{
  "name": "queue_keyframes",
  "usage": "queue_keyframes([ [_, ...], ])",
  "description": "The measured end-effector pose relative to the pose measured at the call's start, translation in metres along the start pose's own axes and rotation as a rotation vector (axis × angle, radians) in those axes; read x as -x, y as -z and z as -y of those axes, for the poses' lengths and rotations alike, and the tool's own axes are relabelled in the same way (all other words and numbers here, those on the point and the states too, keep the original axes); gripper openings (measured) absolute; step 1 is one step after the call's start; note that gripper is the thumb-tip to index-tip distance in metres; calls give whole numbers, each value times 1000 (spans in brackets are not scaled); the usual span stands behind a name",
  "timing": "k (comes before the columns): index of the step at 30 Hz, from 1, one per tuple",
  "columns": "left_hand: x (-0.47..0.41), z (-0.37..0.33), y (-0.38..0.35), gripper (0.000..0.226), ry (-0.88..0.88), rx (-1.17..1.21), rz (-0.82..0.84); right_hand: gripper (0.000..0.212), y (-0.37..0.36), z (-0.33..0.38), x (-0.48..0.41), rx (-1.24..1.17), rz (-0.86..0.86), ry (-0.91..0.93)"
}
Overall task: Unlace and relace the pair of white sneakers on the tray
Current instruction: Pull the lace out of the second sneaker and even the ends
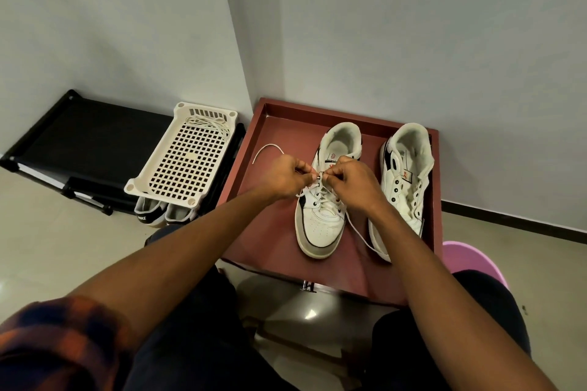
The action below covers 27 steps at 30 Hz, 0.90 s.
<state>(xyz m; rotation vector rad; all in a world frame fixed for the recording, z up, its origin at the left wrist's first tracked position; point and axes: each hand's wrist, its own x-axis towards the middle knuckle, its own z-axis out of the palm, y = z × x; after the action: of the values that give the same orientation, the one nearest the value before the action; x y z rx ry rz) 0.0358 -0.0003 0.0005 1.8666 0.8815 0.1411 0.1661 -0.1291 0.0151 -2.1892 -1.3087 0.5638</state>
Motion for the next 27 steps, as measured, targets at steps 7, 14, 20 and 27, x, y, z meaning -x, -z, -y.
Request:
queue_keyframes([
  [7, 0, -5, 12, 12, -72, -199, -8, 30, 23, 23, -30, 235, -215, -1],
  [14, -30, 8, 65, 12, 19, -314, -302, 25, 22, 15, -51, 149, 42, -126],
  [20, -64, -22, 98, 13, 212, 330, -511, 25, 29, 7, -50, 105, 104, -122],
  [27, -58, -23, 71, 38, 55, 167, -199, 12, 28, -1, -51, 71, 115, -135],
])
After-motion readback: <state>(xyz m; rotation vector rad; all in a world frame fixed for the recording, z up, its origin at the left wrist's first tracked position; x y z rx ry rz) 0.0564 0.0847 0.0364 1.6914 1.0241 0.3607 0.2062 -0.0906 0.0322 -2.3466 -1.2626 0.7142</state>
